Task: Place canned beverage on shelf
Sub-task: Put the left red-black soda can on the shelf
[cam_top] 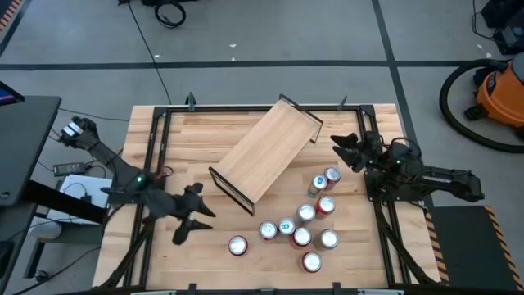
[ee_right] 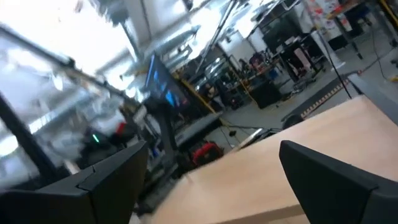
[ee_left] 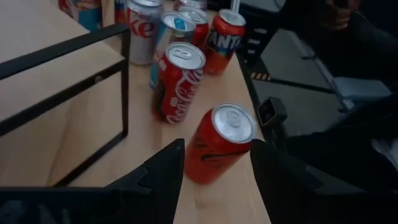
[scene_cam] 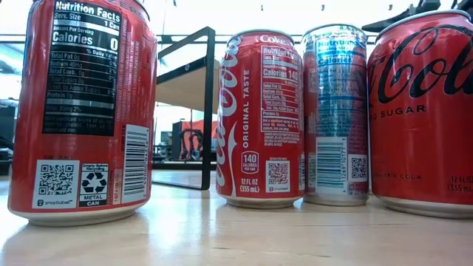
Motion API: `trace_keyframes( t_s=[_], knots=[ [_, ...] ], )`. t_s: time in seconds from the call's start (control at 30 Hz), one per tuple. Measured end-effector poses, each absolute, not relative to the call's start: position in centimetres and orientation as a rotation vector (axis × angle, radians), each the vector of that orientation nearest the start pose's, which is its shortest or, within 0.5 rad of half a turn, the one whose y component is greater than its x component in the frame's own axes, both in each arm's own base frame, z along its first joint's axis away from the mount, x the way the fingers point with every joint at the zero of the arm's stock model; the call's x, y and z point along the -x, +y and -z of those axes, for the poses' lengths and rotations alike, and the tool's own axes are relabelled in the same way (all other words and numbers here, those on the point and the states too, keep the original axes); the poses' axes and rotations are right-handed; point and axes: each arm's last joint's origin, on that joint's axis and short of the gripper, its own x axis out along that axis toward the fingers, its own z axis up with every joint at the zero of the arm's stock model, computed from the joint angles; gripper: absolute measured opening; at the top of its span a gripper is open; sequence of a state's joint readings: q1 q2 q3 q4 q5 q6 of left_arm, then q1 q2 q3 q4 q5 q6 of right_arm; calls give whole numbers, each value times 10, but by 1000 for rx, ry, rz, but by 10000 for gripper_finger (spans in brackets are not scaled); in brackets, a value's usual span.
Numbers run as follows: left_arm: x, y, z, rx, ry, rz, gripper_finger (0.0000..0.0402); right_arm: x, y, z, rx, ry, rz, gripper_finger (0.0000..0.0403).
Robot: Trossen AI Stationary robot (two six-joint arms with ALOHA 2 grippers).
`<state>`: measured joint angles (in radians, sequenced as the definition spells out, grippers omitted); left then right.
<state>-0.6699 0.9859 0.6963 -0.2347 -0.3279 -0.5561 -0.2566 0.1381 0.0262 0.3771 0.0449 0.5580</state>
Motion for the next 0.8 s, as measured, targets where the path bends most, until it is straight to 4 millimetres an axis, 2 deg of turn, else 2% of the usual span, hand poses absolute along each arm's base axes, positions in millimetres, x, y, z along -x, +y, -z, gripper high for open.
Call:
trace_keyframes(
  t_s=[0.2,0.47,0.57,0.8],
  knots=[
    [-191,-141,-272,228,632,111,194,-109,-27,-208,-349,-246,231,373],
    [-232,-155,-278,175,667,70,201,-126,-23,-228,-256,-99,214,373],
    [-247,-157,-278,189,703,73,220,-132,-19,-235,-218,-19,213,373],
    [-273,-161,-281,300,862,37,297,-142,-2,-244,-120,73,256,373]
  ],
)
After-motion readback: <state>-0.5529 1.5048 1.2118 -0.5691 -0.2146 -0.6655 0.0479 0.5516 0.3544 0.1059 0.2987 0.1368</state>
